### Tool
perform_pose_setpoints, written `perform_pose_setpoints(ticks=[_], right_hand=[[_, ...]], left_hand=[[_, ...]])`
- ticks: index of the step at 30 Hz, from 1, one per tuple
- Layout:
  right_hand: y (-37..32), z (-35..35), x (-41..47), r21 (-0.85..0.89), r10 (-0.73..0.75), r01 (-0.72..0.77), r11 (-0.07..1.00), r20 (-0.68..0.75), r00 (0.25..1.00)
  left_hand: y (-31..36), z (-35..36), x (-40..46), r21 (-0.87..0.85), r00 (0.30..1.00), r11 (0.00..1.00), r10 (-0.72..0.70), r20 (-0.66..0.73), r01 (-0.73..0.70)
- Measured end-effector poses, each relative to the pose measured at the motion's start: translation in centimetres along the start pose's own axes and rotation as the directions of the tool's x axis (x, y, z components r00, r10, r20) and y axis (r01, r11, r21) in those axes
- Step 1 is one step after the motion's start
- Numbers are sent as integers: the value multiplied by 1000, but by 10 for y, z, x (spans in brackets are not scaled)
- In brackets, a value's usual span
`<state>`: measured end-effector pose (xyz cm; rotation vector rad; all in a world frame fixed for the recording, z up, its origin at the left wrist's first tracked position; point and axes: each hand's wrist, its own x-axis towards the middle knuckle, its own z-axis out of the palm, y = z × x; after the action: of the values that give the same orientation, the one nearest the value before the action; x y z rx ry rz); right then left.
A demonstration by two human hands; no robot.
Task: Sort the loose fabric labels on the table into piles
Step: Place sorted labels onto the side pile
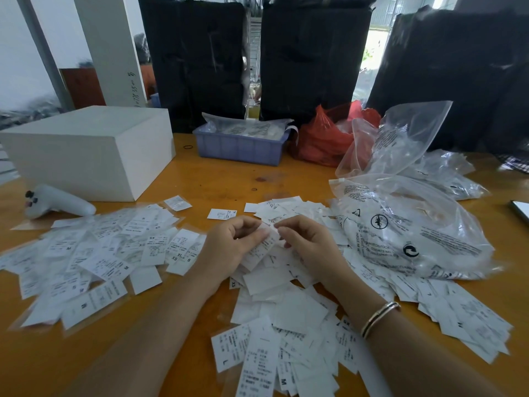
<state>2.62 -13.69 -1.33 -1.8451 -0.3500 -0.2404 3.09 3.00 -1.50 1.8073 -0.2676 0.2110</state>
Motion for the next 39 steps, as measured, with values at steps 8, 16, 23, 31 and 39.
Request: perform_pose_setpoints(ticks=[8,16,23,31,39], right_hand=[[0,-1,1,31,56,-56,998,-3,998],[1,2,1,-14,101,-101,995,-4,995],[2,1,1,305,134,-163,938,113,984],[6,-15,6,675,131,-7,738,-134,982],[4,-5,2,147,-60,77,986,-114,992]], left_hand=[[-3,-1,1,24,998,999,44,40,-45],[-4,-2,1,20,998,998,53,39,-54],[-4,0,1,-21,1000,1000,5,10,-5],[-3,-2,1,-82,999,997,-13,-30,10],[-5,-2,2,-54,1000,999,-3,-17,2]])
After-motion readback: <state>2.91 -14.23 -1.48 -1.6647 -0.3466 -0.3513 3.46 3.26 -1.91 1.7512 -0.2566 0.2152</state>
